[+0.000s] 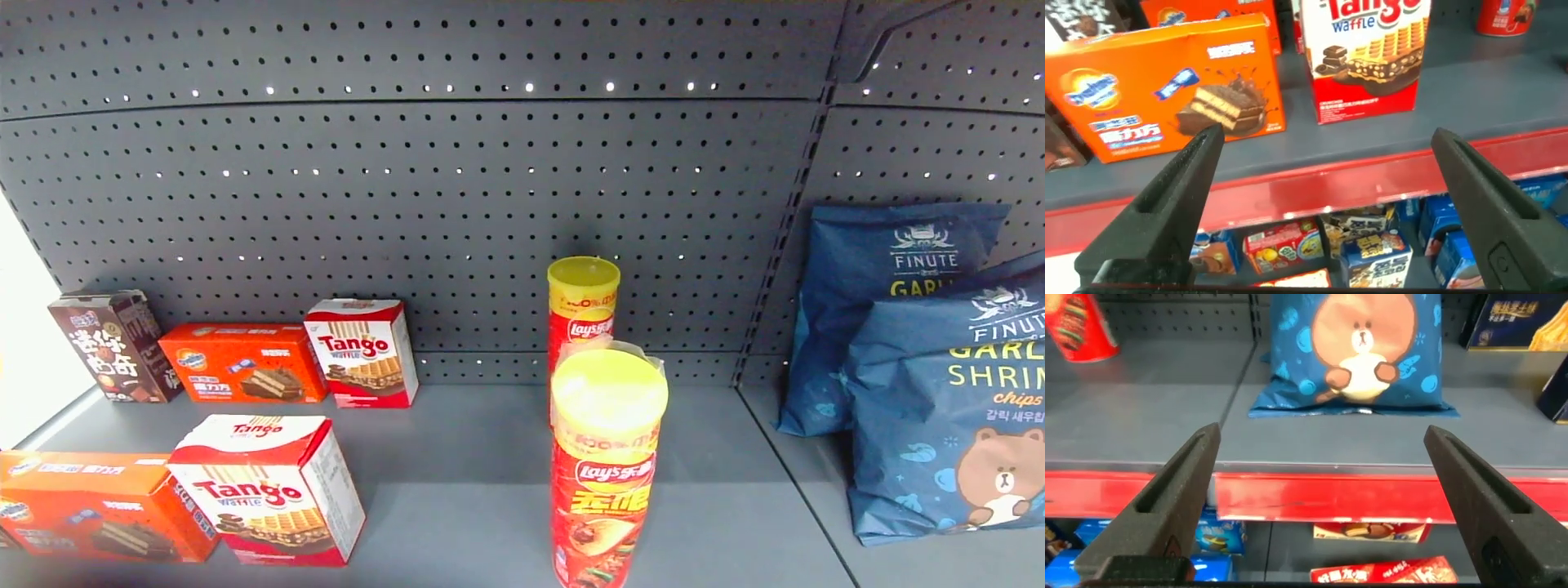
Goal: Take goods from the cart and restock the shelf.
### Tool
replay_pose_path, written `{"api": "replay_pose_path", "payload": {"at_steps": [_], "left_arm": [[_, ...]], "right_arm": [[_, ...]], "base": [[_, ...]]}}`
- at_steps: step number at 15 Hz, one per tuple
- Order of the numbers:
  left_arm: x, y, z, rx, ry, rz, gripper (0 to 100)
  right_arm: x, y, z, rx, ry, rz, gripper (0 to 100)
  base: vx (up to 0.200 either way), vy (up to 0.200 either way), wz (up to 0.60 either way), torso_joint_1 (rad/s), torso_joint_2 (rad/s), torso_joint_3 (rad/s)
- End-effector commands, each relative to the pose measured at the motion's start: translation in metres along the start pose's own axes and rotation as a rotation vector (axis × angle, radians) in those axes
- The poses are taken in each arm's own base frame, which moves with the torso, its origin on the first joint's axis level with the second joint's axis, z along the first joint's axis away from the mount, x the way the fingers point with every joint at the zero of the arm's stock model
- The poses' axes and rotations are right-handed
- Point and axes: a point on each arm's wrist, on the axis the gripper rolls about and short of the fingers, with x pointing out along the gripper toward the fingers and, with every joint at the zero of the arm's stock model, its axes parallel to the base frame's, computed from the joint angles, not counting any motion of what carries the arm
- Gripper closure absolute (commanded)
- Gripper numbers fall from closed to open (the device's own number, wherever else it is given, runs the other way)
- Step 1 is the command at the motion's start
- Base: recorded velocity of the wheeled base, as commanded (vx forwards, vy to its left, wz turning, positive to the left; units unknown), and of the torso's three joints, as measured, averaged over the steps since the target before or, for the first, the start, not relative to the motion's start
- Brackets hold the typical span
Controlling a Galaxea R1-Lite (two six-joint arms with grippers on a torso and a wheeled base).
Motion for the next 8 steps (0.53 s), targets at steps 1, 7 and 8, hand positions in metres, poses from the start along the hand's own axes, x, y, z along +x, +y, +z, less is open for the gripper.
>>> {"api": "replay_pose_path", "payload": {"at_steps": [1,7,8], "left_arm": [[0.0,0.0,0.0,0.0,0.0,-0.001,0],[0.0,0.0,0.0,0.001,0.0,-0.001,0],[0.0,0.0,0.0,0.0,0.0,-0.001,0]], "right_arm": [[0.0,0.0,0.0001,0.0,-0.002,-0.001,0],[0.0,0.0,0.0001,0.0,-0.002,-0.001,0],[0.0,0.0,0.0001,0.0,-0.002,-0.001,0]], "base": [[0.0,0.0,0.0,0.0,0.0,0.0],[-0.033,0.0,0.0,0.0,0.0,0.0],[-0.2,0.0,0.0,0.002,0.0,0.002]]}}
